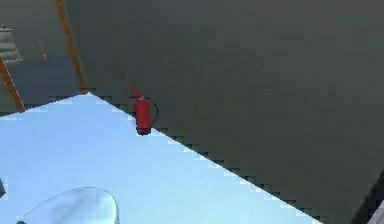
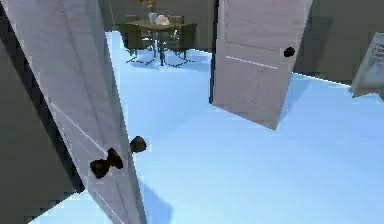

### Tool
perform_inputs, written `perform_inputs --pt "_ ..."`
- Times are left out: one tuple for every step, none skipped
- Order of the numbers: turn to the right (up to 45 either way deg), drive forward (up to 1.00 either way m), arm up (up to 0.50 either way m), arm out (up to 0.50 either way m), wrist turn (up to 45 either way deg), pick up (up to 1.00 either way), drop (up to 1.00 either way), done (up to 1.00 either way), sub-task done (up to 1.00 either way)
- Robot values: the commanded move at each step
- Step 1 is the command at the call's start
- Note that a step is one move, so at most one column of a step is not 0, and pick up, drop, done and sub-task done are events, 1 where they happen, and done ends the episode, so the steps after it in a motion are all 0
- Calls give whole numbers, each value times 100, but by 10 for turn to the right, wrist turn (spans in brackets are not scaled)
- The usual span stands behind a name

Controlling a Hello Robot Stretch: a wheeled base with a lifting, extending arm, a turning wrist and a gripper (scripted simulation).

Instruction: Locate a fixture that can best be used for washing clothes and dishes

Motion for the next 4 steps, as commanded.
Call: perform_inputs --pt "0 85 0 0 0 0 0 0 0" --pt "-450 0 0 0 0 0 0 0 0" --pt "0 60 0 0 0 0 0 0 0" --pt "-120 0 0 0 0 0 0 0 0"
